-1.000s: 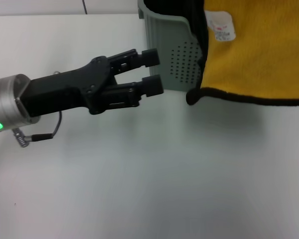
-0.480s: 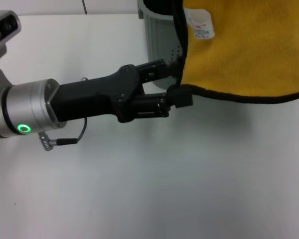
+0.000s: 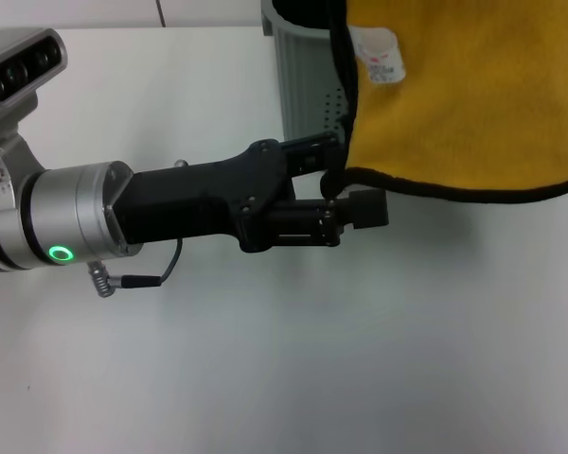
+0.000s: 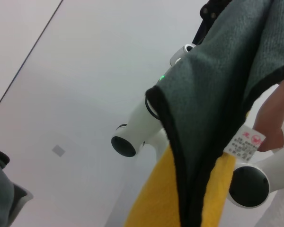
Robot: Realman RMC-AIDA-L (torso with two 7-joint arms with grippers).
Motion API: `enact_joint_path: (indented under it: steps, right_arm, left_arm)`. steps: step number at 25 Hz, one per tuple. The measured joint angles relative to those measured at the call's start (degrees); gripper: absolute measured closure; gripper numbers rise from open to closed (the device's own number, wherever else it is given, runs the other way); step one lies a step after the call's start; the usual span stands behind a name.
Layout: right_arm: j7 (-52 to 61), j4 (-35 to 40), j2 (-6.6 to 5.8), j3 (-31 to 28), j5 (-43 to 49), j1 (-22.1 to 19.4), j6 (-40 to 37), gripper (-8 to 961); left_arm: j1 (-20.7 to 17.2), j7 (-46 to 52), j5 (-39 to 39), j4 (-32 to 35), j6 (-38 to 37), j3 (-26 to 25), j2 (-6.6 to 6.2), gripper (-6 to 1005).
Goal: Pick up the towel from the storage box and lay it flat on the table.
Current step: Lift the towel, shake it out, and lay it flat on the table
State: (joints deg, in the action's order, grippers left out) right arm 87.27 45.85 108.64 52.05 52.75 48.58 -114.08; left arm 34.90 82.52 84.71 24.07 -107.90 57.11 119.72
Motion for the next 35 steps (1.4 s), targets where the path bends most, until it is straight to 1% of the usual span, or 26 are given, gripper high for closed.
enact_joint_path:
  steps: [6, 17, 22, 27, 35]
  right_arm:
    - [-0.6, -0.1, 0.03, 0.1, 0.4, -0.4, -0.8, 927]
    - [-1.5, -0.7, 0.09, 0.0, 0.9, -0.5, -0.9, 924]
    - [-1.9, -0.7, 0.08, -0.2, 0.9, -0.3, -0.8, 923]
    - [-2.2, -0.7, -0.03, -0.4, 0.8, -0.1, -0.6, 922]
    - [-2.7, -0.7, -0.27, -0.6, 0.5, -0.1, -0.5, 920]
  left_arm:
    - [0.4, 0.3, -0.3, -1.2, -1.4, -0.4, 0.08, 165]
    - [0.6, 0.2, -0.4, -1.3, -2.7, -0.3, -0.01, 222]
    - [1.3, 0.3, 0.2, -1.3, -2.7, 1.1, -0.04, 453]
    - [1.8, 0.4, 0.4, -1.3, -2.7, 2.2, -0.09, 647]
    - [1.8, 0.3, 0.6, -1.3, -2.5, 2.3, -0.34, 644]
